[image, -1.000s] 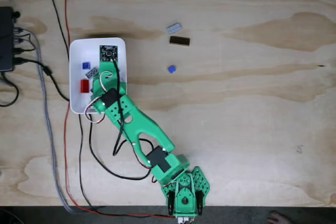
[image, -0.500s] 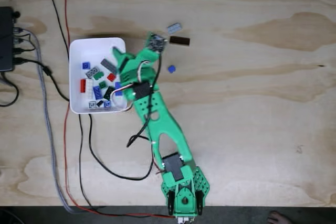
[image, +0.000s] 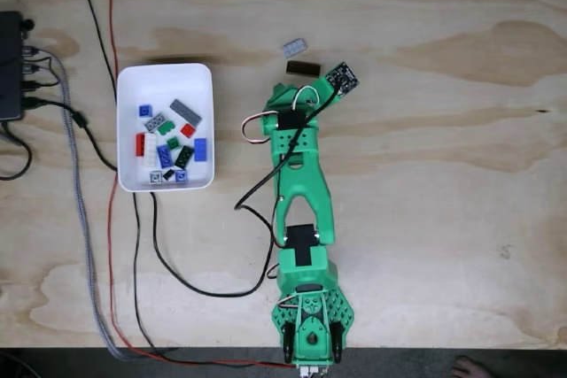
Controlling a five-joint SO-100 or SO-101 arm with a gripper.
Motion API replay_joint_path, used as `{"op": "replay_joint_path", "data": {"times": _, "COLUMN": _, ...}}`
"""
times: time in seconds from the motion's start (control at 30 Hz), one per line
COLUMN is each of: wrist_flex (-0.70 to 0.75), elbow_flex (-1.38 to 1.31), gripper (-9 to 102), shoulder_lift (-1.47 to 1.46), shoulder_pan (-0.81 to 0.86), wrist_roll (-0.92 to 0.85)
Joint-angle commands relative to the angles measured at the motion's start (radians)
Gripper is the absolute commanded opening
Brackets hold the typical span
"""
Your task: Put all lego bricks in the bin.
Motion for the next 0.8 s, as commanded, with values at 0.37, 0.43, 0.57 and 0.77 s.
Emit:
{"op": "replay_joint_path", "data": {"times": 0.37, "wrist_flex": -0.003, "elbow_flex": -0.08, "gripper": 16, "shoulder_lift": -0.077, "shoulder_pan": 0.011, "wrist_roll": -0.026}}
{"op": "replay_joint_path", "data": {"times": 0.43, "wrist_flex": -0.018, "elbow_flex": -0.086, "gripper": 15, "shoulder_lift": -0.107, "shoulder_pan": 0.009, "wrist_roll": -0.021}}
{"op": "replay_joint_path", "data": {"times": 0.57, "wrist_flex": -0.017, "elbow_flex": -0.115, "gripper": 3, "shoulder_lift": -0.16, "shoulder_pan": 0.002, "wrist_roll": -0.025}}
{"op": "replay_joint_path", "data": {"times": 0.77, "wrist_flex": -0.051, "elbow_flex": 0.02, "gripper": 0, "shoulder_lift": 0.117, "shoulder_pan": -0.018, "wrist_roll": 0.009}}
